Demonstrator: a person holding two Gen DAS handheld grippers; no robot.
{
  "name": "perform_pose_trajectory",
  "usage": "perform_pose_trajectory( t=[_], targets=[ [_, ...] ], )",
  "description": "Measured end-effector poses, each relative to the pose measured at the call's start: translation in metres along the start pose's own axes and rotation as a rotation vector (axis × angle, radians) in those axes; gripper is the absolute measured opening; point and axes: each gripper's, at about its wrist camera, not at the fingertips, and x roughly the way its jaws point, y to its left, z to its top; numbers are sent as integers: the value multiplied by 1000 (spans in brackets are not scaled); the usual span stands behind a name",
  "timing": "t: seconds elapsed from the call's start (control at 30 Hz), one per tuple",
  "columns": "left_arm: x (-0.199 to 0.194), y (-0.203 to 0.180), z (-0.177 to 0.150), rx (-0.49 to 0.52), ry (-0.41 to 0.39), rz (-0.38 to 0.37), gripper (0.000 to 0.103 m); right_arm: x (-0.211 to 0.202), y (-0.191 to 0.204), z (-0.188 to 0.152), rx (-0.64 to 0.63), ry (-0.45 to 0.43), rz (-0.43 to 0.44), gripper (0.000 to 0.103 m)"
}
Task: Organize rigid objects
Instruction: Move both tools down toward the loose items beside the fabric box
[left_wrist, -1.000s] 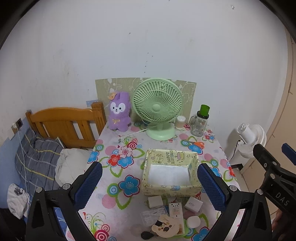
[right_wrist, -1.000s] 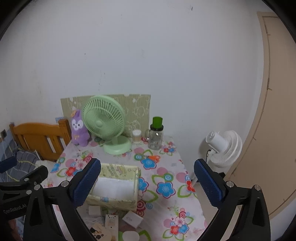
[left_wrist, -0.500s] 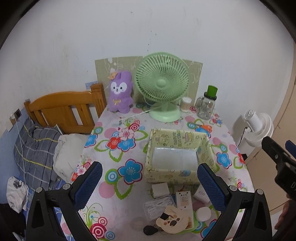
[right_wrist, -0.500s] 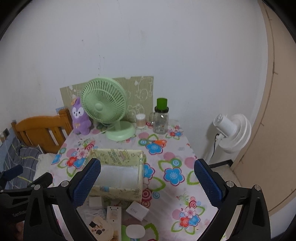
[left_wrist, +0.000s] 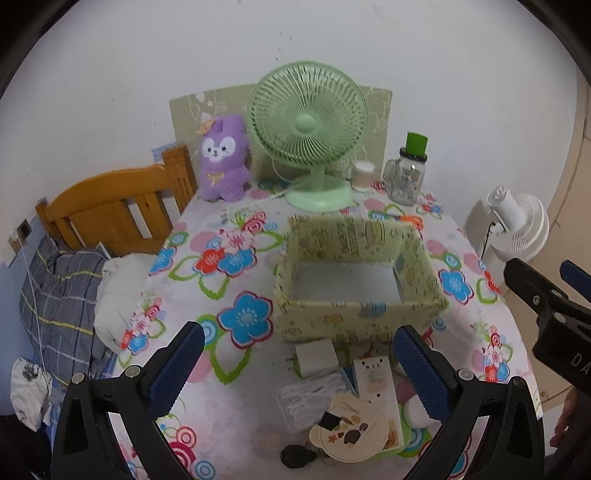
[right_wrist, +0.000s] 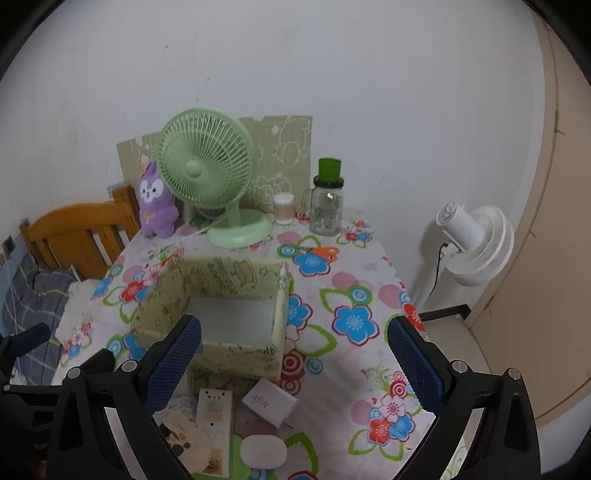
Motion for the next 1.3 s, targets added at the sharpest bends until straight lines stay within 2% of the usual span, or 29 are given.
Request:
perform_pose_trajectory(
  t=[0.53,0.93,1.3],
  targets=[
    [41,-8,-44,-32,99,-64,103,35,6,-50,-29,75,13,102],
    [63,-24,-69,25,135,-63,103,63,0,-81,-23,137,15,102],
    [69,-35,-90,22,177,-65,103,75,-4,-102,-39,193,4,102]
  ],
)
